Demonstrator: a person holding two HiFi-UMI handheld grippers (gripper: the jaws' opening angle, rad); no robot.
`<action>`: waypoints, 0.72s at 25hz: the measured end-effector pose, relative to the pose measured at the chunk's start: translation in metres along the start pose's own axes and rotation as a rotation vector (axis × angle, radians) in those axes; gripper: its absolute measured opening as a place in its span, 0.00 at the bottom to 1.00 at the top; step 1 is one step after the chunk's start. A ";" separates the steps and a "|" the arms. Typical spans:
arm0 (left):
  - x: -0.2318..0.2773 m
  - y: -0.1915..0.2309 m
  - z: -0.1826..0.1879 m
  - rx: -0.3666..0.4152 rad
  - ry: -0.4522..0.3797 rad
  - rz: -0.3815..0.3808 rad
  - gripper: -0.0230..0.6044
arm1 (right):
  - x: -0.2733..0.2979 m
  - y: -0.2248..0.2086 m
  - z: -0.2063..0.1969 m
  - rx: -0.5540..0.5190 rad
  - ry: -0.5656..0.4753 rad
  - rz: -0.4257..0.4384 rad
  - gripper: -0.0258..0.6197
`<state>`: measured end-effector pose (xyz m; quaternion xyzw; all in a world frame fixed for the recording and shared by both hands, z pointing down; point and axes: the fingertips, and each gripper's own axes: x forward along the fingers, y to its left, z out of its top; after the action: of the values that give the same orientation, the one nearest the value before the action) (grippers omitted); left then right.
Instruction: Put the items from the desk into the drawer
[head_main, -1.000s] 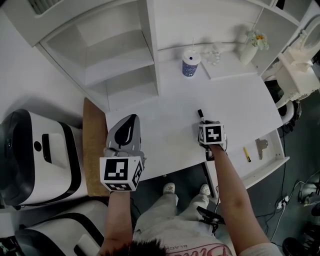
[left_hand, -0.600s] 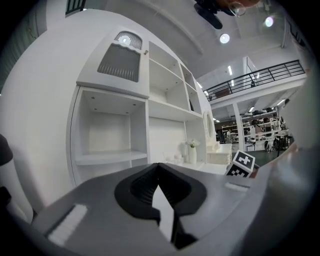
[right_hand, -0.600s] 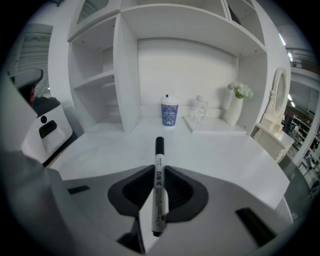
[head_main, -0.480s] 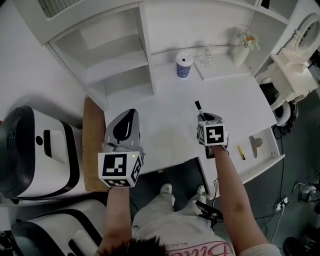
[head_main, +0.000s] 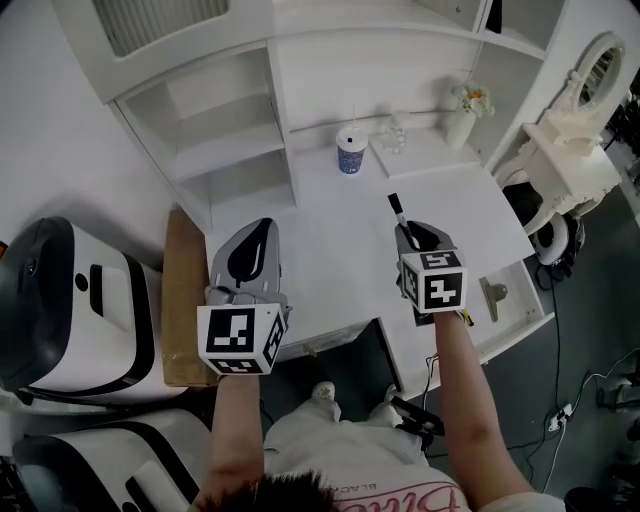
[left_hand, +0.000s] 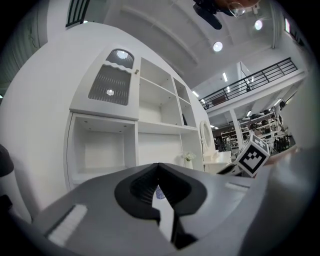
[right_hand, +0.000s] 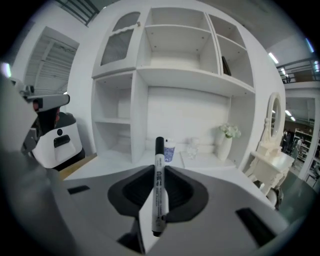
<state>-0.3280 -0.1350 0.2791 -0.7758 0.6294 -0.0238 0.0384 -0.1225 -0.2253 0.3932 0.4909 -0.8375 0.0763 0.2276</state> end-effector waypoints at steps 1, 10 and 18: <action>0.000 -0.003 0.004 0.001 -0.008 -0.002 0.05 | -0.008 -0.002 0.008 -0.005 -0.024 -0.002 0.15; 0.003 -0.034 0.024 -0.006 -0.054 -0.020 0.05 | -0.079 -0.028 0.055 -0.036 -0.190 -0.043 0.15; 0.020 -0.073 0.031 -0.018 -0.081 -0.063 0.05 | -0.136 -0.067 0.056 -0.029 -0.288 -0.091 0.15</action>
<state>-0.2497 -0.1390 0.2547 -0.7959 0.6027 0.0118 0.0561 -0.0257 -0.1719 0.2758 0.5308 -0.8394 -0.0172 0.1155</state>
